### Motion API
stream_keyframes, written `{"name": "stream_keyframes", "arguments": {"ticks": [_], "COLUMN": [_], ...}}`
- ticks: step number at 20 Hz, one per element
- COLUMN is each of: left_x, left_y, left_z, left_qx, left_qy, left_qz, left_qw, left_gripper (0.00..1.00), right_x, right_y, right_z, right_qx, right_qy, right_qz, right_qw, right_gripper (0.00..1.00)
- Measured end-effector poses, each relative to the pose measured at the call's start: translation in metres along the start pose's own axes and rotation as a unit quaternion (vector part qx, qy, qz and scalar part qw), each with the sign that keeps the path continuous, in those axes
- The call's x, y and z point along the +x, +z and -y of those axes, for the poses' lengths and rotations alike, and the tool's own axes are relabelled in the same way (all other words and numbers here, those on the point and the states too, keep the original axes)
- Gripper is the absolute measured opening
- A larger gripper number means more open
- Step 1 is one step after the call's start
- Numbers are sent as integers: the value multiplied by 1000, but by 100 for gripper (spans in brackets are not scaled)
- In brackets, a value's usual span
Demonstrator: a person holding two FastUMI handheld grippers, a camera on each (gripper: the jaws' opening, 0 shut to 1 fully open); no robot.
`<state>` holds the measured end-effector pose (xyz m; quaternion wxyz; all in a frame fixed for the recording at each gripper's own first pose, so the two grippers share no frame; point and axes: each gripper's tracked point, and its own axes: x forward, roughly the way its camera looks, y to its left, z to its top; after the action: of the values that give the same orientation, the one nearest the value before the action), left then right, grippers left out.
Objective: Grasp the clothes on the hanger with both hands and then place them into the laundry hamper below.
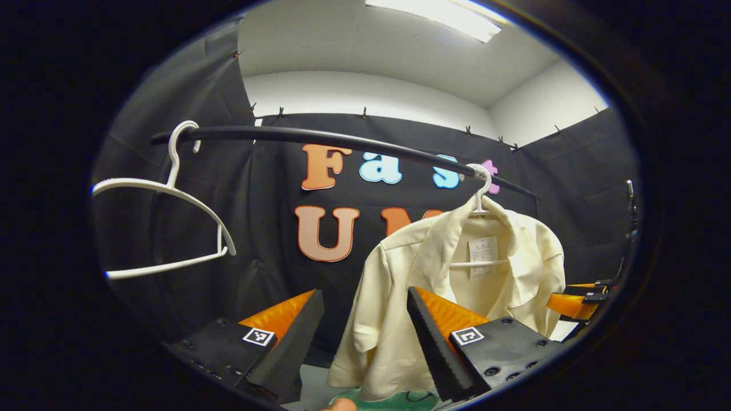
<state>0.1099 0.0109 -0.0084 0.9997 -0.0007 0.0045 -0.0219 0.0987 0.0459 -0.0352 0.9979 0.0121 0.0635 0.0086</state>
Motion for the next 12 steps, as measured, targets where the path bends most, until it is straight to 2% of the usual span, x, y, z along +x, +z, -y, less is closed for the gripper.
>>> {"name": "stream_keyframes", "arguments": {"ticks": [2,3,7,8,9,11,12], "left_x": [-10,-14,-31,-33,-37,-40,-42], "left_y": [-10,-16,-23,-25,-25,-24,-22], "left_z": [1,0,-4,-4,-3,-1,-1], "left_qx": [-1,1,11,9,7,6,8], "left_qy": [-3,-4,3,3,2,1,0], "left_qz": [-14,-22,-25,-26,-28,-29,-27], "left_qw": [1000,1000,1000,1000,1000,1000,1000], "left_gripper": [96,100,96,100,97,97,100], "right_x": [-5,-7,-10,-9,-6,2,7], "right_y": [2,4,1,-1,-3,-5,-6], "right_z": [-3,-6,-31,-36,-42,-50,-54], "right_qx": [-6,-13,-36,-41,-44,-50,-53], "right_qy": [-4,-5,1,3,6,4,2], "right_qz": [6,10,20,19,19,15,13], "right_qw": [1000,1000,999,999,999,999,998], "right_gripper": [94,94,94,94,94,94,94]}}
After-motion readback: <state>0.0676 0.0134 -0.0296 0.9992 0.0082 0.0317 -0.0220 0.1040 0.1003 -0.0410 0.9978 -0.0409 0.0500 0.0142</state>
